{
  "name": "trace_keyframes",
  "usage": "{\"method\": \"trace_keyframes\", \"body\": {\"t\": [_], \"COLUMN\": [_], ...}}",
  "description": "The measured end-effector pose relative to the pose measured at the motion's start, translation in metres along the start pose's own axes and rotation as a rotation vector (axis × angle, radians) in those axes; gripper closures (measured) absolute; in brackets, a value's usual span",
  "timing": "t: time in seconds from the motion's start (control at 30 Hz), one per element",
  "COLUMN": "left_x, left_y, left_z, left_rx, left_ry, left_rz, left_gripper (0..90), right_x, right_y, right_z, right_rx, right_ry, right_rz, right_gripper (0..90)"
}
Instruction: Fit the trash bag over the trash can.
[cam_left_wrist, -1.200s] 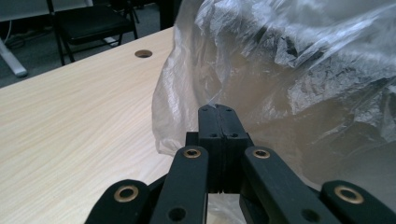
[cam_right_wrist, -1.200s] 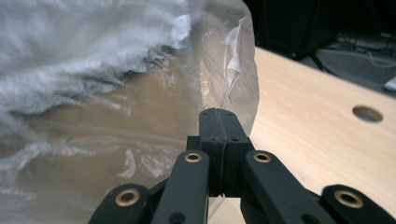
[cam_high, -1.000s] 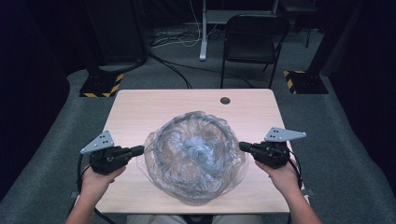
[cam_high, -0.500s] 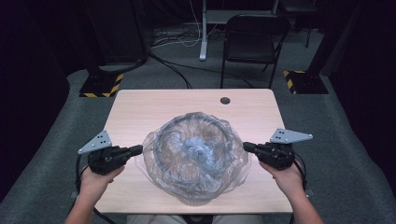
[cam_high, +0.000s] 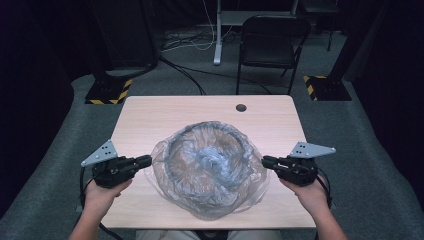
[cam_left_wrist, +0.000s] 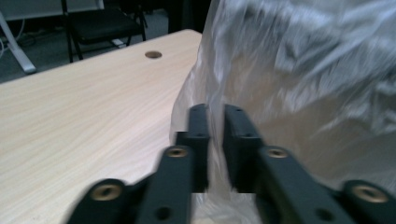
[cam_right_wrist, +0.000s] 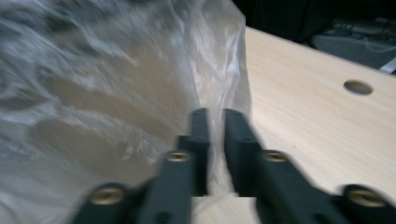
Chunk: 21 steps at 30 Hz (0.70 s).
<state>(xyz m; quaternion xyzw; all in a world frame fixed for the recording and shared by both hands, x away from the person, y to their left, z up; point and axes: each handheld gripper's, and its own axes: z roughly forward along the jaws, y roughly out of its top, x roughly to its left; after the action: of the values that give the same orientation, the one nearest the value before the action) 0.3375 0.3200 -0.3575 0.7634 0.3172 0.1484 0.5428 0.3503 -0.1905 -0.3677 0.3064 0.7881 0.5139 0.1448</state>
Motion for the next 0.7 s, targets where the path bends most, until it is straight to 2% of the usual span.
{"method": "trace_keyframes", "body": {"t": [0.17, 0.33, 0.43, 0.5, 0.6, 0.7], "left_x": [-0.008, -0.025, -0.036, -0.044, -0.053, -0.058], "left_y": [0.019, 0.038, 0.049, 0.055, 0.063, 0.066], "left_z": [-0.014, -0.021, -0.020, -0.016, -0.008, 0.002], "left_rx": [-0.040, -0.066, -0.077, -0.076, -0.063, -0.056], "left_ry": [0.000, -0.028, -0.061, -0.081, -0.098, -0.120], "left_rz": [0.015, 0.052, 0.070, 0.084, 0.113, 0.126], "left_gripper": [61.6, 52.3, 48.2, 46.1, 45.3, 45.2], "right_x": [0.007, 0.024, 0.043, 0.056, 0.073, 0.083], "right_y": [0.018, 0.038, 0.049, 0.055, 0.063, 0.069], "right_z": [-0.019, -0.038, -0.042, -0.043, -0.040, -0.034], "right_rx": [-0.072, -0.145, -0.172, -0.180, -0.181, -0.187], "right_ry": [-0.012, 0.061, 0.122, 0.155, 0.203, 0.259], "right_rz": [-0.025, -0.058, -0.115, -0.160, -0.230, -0.256], "right_gripper": [59.3, 51.0, 47.5, 47.3, 52.0, 55.5]}}
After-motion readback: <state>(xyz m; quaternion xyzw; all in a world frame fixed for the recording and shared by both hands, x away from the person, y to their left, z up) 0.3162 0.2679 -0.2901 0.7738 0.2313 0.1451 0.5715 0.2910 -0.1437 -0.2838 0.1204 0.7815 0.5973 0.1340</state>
